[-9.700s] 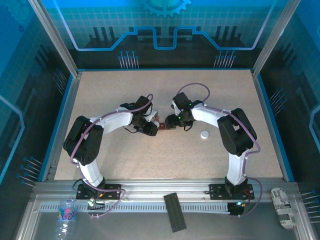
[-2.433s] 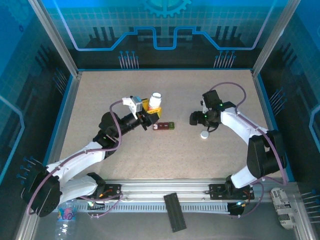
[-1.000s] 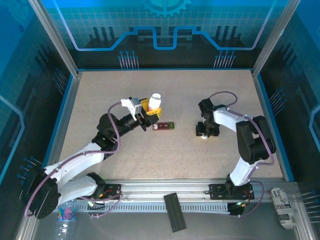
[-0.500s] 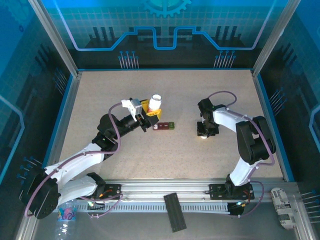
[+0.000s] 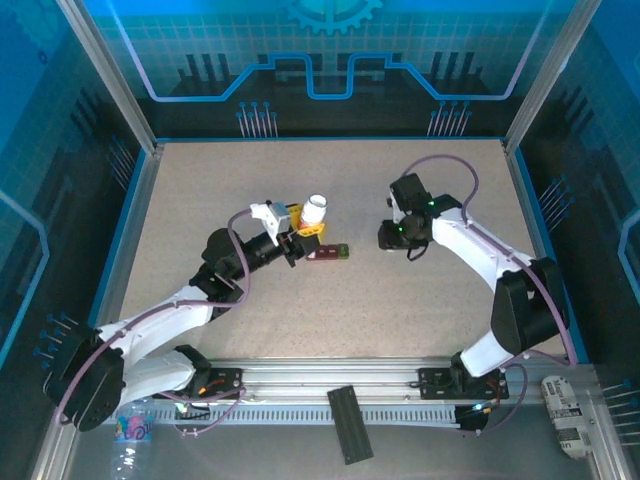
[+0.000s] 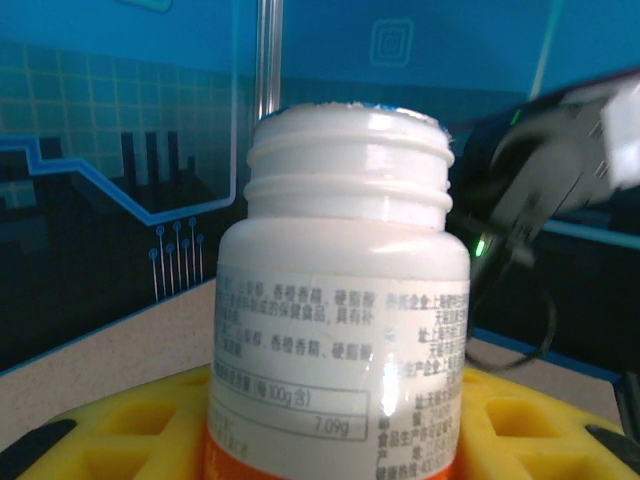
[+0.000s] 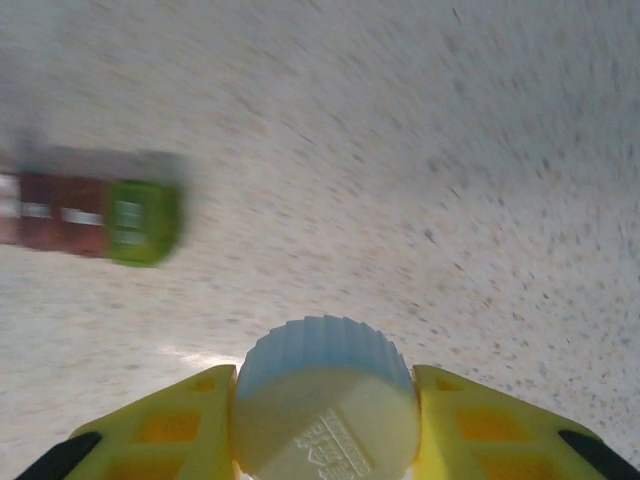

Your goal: Sort the pills into containers

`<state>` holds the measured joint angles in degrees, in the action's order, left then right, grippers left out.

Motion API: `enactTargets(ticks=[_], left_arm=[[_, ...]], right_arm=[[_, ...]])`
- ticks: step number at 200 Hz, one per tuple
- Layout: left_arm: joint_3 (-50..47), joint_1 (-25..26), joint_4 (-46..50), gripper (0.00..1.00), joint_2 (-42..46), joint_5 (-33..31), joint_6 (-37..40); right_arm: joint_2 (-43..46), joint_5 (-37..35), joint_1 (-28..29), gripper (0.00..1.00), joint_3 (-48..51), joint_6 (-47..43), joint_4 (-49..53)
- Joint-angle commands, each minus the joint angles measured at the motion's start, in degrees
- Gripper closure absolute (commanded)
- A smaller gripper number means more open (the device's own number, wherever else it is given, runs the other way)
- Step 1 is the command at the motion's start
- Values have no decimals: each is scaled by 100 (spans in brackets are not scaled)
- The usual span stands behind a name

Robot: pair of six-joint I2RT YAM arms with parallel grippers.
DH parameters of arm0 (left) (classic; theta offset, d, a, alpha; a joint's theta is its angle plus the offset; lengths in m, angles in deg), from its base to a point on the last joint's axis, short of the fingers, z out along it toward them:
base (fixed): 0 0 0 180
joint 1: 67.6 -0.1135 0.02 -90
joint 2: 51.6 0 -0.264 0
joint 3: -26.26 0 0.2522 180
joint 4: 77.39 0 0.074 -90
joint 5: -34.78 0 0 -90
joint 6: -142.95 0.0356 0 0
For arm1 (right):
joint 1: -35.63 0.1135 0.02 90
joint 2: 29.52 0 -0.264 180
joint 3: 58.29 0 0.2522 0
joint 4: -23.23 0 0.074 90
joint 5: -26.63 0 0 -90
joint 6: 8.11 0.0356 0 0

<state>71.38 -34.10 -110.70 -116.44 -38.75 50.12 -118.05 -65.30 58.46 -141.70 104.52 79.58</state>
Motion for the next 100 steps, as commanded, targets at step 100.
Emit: enactTargets(ticks=[100], left_arm=[[-419,27,-513,100,-761,-139,596]], right_arm=[[364,1695,489,68,-2342,-686,1264]])
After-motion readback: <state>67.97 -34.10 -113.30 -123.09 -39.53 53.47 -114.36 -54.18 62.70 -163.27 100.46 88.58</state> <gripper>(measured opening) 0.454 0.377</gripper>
